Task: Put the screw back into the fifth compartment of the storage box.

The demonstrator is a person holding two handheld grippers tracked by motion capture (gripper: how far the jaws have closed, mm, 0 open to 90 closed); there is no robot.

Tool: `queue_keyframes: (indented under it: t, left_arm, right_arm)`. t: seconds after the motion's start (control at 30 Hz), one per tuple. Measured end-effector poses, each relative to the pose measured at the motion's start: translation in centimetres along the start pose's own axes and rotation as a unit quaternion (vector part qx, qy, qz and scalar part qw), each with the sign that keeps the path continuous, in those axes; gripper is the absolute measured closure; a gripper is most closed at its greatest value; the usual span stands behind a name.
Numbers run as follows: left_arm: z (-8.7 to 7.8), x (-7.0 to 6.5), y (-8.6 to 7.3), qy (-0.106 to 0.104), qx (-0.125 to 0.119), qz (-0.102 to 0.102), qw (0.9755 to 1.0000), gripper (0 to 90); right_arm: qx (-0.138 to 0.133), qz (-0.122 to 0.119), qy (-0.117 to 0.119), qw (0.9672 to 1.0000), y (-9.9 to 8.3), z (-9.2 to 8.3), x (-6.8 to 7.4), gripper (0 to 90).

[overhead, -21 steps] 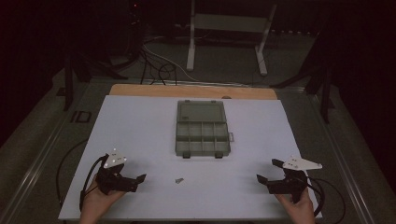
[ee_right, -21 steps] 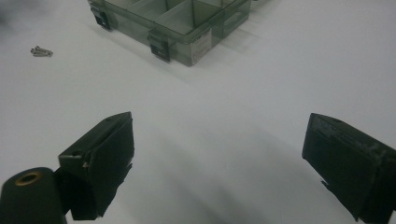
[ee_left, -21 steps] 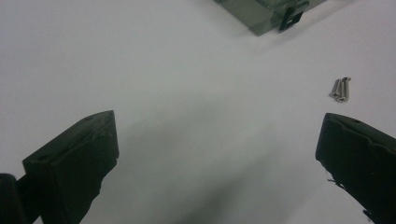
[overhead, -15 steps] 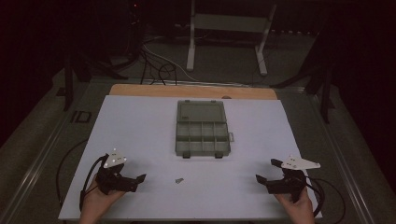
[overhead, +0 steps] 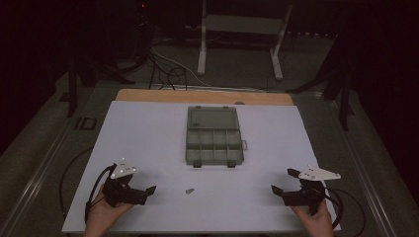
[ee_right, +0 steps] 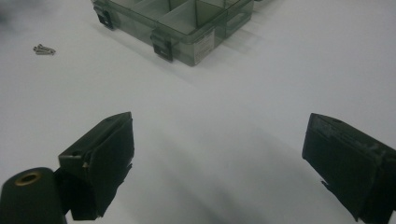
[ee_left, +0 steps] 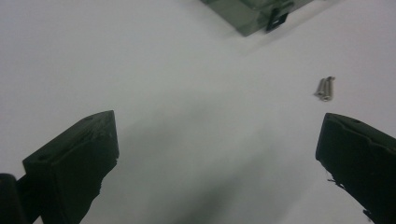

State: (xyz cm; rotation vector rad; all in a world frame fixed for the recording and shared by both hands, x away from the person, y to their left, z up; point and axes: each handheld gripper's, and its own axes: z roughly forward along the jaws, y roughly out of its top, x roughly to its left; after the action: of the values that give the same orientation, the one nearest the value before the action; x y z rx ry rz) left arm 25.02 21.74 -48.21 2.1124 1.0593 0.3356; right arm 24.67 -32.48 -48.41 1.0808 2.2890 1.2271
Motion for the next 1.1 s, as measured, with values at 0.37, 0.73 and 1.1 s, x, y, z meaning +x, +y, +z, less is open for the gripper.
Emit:
queue_keyframes:
  t: [0.37, 0.73, 1.1]
  left_arm:
    - [0.7, -1.6, 1.7, -0.022, 0.012, 0.025, 0.9994, 0.2]
    - [2.5, -3.6, 3.3, -0.049, 0.038, 0.061, 0.9962, 4.2]
    - [4.8, -5.2, 5.3, -0.059, 0.064, 0.089, 0.9922, 11.1]
  right_arm:
    - [0.000, -0.005, 0.003, 1.0000, 0.3, 0.1, 0.2, 8.9]
    - [0.005, -0.017, 0.007, 0.9998, 0.5, 0.3, 0.4, 8.9]
    - [0.003, -0.019, 0.013, 0.9997, 0.5, 0.3, 0.5, 8.9]
